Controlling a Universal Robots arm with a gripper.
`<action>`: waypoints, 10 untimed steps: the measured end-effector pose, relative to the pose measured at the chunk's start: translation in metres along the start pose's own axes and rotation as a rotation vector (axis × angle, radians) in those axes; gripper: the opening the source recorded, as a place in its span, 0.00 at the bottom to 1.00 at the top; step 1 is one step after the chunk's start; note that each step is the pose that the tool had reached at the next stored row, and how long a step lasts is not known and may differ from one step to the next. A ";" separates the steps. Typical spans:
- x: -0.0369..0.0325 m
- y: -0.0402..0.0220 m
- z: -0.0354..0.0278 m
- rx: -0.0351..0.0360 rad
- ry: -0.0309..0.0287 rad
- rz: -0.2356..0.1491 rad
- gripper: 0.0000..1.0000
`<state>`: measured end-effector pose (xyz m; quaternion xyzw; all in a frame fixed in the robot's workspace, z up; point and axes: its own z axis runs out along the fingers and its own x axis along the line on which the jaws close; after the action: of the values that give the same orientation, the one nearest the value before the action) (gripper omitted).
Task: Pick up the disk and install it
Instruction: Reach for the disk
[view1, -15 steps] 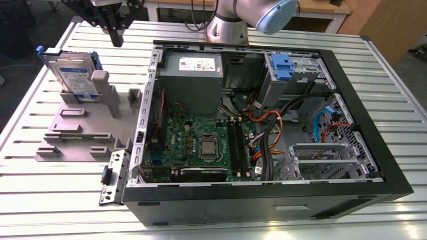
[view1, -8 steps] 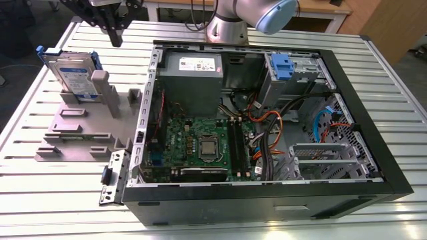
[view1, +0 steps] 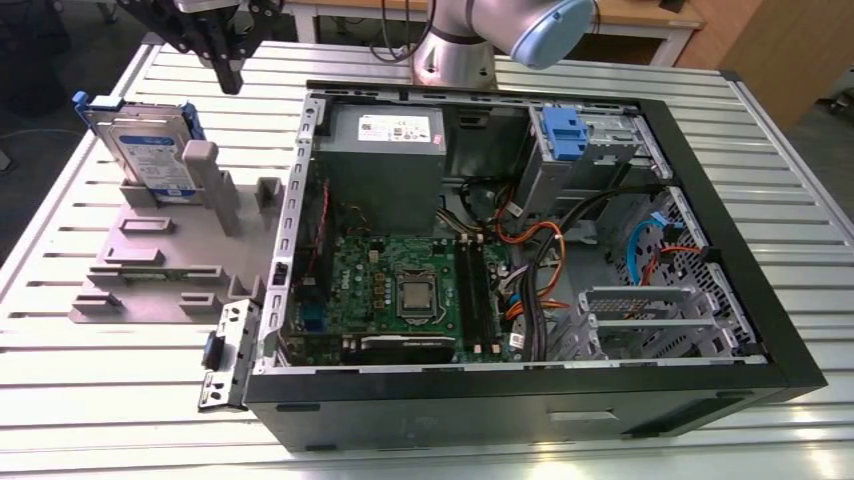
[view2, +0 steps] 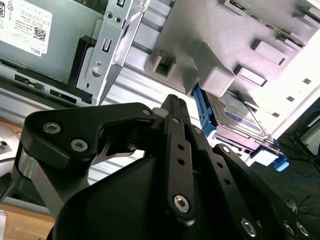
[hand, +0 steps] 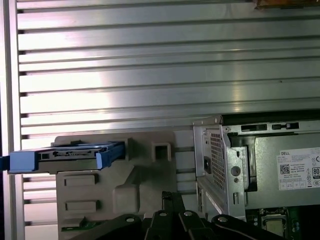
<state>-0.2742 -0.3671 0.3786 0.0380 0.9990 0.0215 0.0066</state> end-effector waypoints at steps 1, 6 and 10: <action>0.0006 -0.0001 0.0000 0.0001 0.0003 0.000 0.11; 0.0047 -0.0002 0.0001 0.0001 0.0010 0.000 0.11; 0.0083 -0.0003 0.0002 0.0001 0.0017 0.000 0.11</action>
<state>-0.2824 -0.3667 0.3783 0.0380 0.9990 0.0214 0.0058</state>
